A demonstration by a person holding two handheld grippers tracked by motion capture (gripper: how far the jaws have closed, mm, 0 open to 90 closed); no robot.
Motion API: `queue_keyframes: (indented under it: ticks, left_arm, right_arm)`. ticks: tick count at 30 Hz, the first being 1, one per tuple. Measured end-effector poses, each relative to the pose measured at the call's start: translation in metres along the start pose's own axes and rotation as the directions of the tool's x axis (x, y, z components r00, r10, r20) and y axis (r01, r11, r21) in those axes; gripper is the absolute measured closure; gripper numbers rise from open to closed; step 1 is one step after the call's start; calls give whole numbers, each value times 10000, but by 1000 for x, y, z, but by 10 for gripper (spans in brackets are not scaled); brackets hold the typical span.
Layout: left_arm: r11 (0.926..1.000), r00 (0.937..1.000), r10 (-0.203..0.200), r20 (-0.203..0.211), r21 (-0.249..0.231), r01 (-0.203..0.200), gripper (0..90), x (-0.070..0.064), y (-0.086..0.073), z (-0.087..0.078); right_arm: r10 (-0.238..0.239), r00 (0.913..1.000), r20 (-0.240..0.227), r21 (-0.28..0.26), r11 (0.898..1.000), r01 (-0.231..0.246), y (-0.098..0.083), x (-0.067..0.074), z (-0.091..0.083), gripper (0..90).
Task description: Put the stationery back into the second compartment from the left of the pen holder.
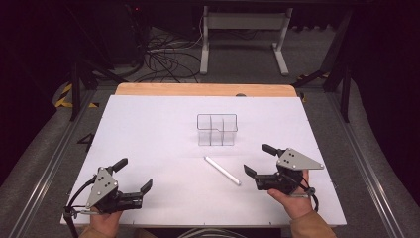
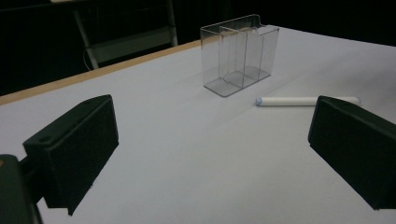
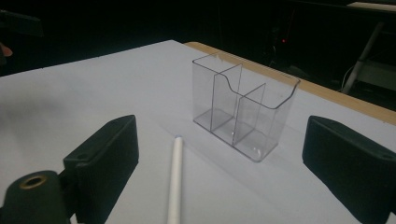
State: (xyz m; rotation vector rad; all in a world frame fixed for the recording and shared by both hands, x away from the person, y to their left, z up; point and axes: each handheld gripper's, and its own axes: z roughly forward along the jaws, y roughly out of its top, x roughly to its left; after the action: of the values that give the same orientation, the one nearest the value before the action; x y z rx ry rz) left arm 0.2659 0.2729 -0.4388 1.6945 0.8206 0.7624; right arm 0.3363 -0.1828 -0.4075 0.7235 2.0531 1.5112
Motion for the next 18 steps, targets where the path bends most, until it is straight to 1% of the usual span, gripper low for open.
queue_keyframes:
  ticks: [2, 7, 8, 12, 13, 14, 17, 18]
  left_arm:
    - [10000, 10000, 12, -30, -9, -12, 24, 0, 0, -1]
    - [10000, 10000, -8, -58, 6, 8, 25, 0, -1, -1]
    - [10000, 10000, 18, -52, 14, -18, 25, 0, -1, -1]
    - [10000, 10000, 69, -42, 57, -69, 25, 0, -1, -1]
    - [10000, 10000, 72, -27, 46, -72, 25, 0, -1, -1]
    - [10000, 10000, 72, -23, 51, -72, 25, 0, -1, -1]
    - [9999, 10000, 86, -24, 65, -85, 25, 0, -1, -1]
    - [9999, 10000, 96, -24, 63, -96, 25, 0, -1, -1]
  right_arm:
    - [-13, 9999, -127, 9, 10000, 13, 4, 0, 5, 114]
    - [-31, 9997, -251, 88, 10000, 33, 10, 0, 13, 114]
    - [-10, 9994, -359, 181, 9998, 16, 13, 0, 17, 114]
    - [-46, 9993, -375, 250, 9997, 55, 15, 2, 23, 119]
    - [54, 9991, -430, 222, 9997, -45, 17, 3, 27, 135]
    - [54, 9991, -430, 222, 9997, -45, 17, 3, 27, 135]
    - [11, 9986, -523, 295, 9996, 5, 21, 3, 39, 135]
    - [19, 9985, -544, 298, 9996, -3, 22, 3, 40, 135]
